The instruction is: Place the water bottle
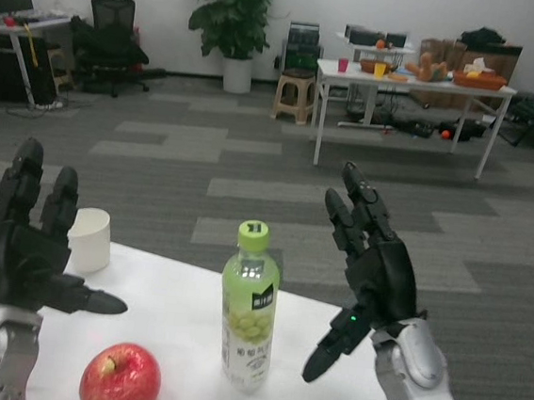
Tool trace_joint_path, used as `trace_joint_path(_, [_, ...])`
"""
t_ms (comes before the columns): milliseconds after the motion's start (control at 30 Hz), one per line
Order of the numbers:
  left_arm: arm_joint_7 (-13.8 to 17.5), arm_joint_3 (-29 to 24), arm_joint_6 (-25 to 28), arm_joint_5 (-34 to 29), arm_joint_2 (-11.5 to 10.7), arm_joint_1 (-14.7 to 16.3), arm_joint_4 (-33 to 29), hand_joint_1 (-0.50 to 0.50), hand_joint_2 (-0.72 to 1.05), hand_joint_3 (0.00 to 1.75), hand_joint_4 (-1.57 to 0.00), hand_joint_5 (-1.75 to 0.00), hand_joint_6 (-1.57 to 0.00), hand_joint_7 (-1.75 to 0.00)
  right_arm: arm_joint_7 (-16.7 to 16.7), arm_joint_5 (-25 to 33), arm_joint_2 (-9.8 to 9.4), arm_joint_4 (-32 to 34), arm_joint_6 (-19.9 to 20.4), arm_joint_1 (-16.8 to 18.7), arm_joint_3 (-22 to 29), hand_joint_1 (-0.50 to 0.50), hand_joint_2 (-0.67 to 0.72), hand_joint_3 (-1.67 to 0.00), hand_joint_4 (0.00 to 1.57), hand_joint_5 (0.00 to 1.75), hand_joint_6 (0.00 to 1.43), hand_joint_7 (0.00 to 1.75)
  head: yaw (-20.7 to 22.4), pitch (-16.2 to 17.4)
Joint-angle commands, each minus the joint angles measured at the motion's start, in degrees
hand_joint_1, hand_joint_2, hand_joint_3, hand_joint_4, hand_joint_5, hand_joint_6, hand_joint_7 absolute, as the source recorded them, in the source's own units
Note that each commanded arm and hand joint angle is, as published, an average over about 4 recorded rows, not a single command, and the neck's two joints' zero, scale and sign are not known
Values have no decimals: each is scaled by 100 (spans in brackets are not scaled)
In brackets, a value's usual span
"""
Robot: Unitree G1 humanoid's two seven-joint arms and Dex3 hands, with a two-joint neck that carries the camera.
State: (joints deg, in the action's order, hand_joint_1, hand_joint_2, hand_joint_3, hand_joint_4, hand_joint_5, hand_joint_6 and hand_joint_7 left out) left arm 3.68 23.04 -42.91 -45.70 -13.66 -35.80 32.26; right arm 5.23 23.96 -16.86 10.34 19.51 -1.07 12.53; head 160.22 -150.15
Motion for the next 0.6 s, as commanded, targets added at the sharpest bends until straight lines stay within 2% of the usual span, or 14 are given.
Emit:
trace_joint_path(33, [-16,-27,4,-16,-25,20,17,-48,-19,9,0,0,0,0,265,-51,-43,878,-953,145,577,-46,49,0,0,0,0,0,49,-64])
trace_joint_path(67, [-16,-27,15,-18,-27,20,17,-48,-19,9,0,0,0,0,360,-97,-59,1132,-1270,173,746,-46,47,0,0,0,0,0,77,-107])
trace_joint_path(100, [-16,-29,26,-18,-29,25,17,-48,-19,9,0,0,0,0,397,-143,-85,1310,-1423,213,825,-46,46,0,0,0,0,0,91,-133])
trace_joint_path(167, [-16,-29,45,-18,-31,38,17,-48,-19,9,0,0,0,0,435,-132,-100,1563,-1461,276,889,-46,39,0,0,0,0,0,94,-175])
trace_joint_path(233, [-12,-27,59,-18,-36,47,17,-48,-19,9,0,0,0,0,422,-23,-63,1638,-1243,292,843,-46,34,0,0,0,0,0,80,-196])
trace_joint_path(400, [-8,-69,63,-18,-42,73,-29,-48,-19,9,0,0,0,0,213,281,-24,1638,-736,259,656,-46,34,0,0,0,0,0,109,-255])
trace_joint_path(500, [-8,-100,63,-18,-62,104,-43,-48,-19,9,0,0,0,0,-25,619,-15,1633,-235,257,467,-46,34,0,0,0,0,0,108,-281])
trace_joint_path(600, [-8,-106,63,-18,-67,108,-45,-48,-19,9,0,0,0,0,-128,729,-2,1633,-39,257,395,-44,34,0,0,0,0,0,93,-291])
